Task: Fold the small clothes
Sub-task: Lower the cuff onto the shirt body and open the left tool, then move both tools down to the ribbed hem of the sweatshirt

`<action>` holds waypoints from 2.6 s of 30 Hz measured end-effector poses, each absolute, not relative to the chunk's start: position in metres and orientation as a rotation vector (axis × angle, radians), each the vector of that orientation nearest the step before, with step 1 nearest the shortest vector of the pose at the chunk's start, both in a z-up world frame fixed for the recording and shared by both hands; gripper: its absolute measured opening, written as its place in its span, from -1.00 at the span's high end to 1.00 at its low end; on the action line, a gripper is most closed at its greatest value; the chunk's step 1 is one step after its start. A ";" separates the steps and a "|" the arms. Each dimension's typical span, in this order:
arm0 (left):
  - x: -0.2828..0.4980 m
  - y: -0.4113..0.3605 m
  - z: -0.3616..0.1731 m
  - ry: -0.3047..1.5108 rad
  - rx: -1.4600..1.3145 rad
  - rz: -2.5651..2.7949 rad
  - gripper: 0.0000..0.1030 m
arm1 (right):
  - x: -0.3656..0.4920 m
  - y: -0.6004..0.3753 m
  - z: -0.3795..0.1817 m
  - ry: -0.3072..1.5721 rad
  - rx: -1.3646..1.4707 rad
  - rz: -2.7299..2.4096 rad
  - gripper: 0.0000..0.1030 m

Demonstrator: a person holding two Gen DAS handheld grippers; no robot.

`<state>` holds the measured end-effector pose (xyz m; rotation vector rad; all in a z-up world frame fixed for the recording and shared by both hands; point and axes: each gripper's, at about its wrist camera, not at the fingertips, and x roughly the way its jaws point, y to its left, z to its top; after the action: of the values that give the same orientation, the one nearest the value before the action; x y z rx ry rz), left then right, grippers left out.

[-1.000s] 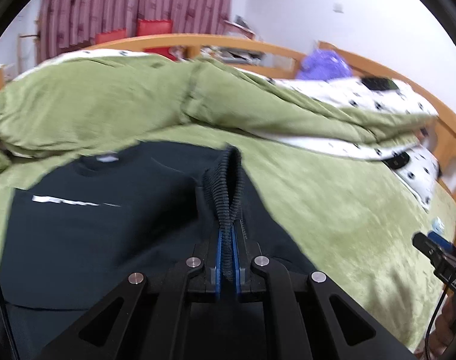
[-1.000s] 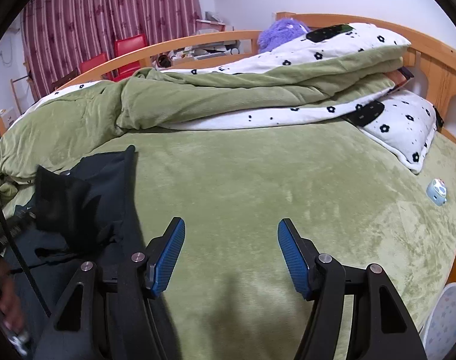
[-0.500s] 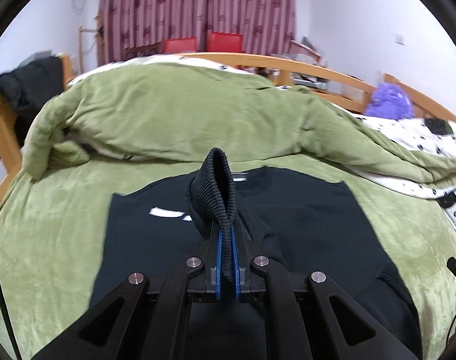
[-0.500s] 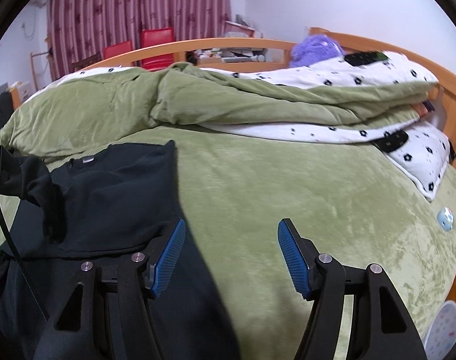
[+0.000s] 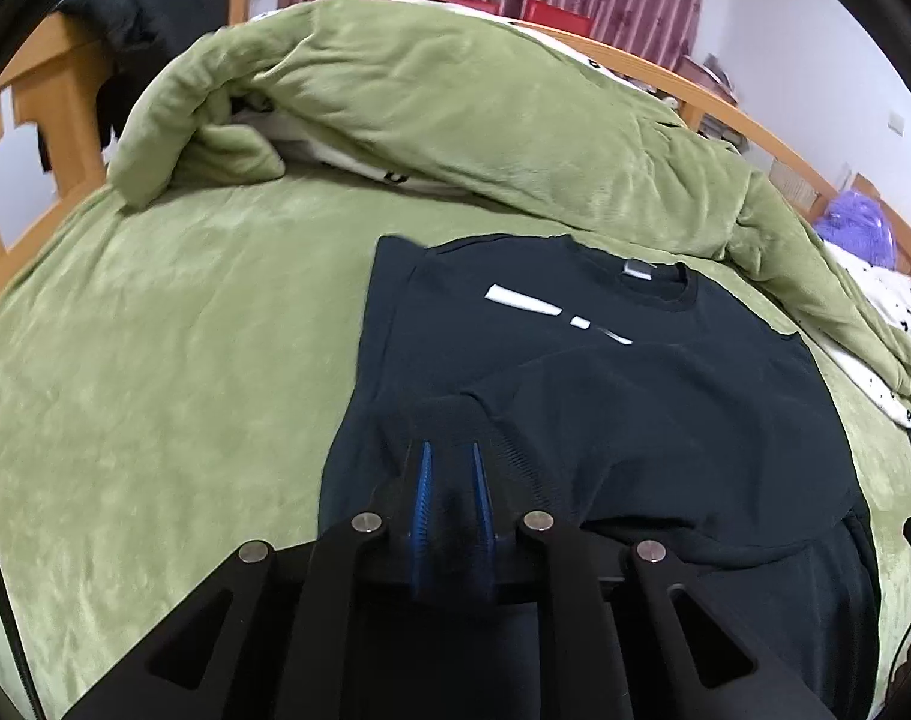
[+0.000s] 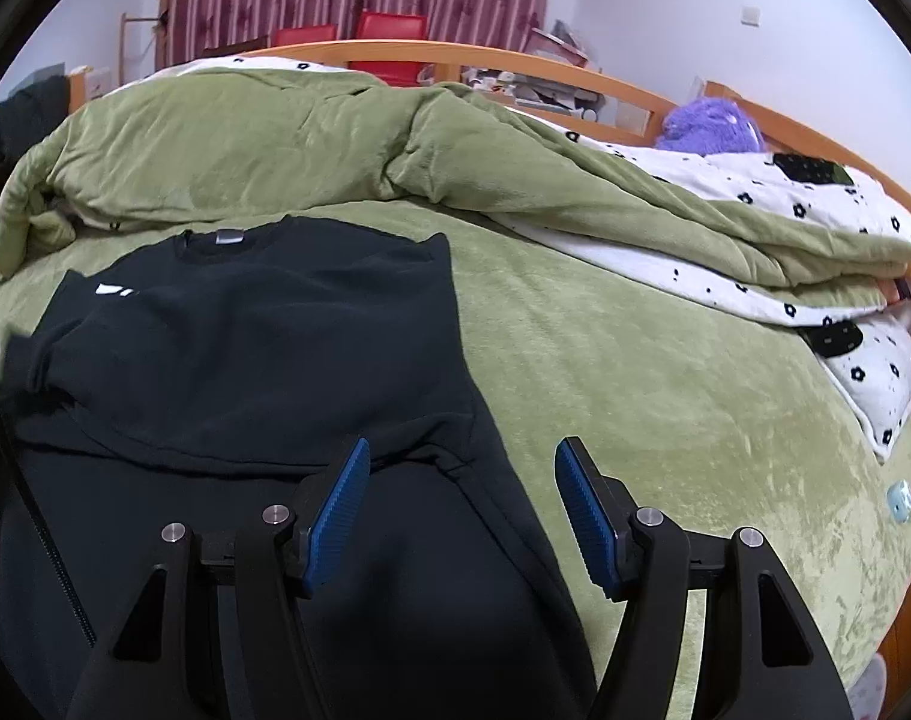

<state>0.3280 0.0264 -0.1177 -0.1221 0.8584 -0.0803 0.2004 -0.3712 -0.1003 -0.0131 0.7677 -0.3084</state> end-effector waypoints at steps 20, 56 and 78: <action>0.332 -0.007 -0.159 0.934 -0.085 -0.076 -0.14 | 0.210 -0.377 -0.118 0.795 0.008 -0.307 -0.23; 0.281 0.005 -0.124 0.826 -0.082 -0.041 0.16 | 0.189 -0.369 -0.105 0.739 0.027 -0.237 -0.21; 0.153 0.029 -0.075 0.742 -0.034 -0.074 0.02 | 0.098 -0.366 -0.102 0.723 0.102 -0.153 -0.03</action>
<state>0.1525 0.0286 -0.0753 -0.0340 0.7418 -0.0742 0.0976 -0.3657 -0.1017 0.1016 0.7230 -0.1528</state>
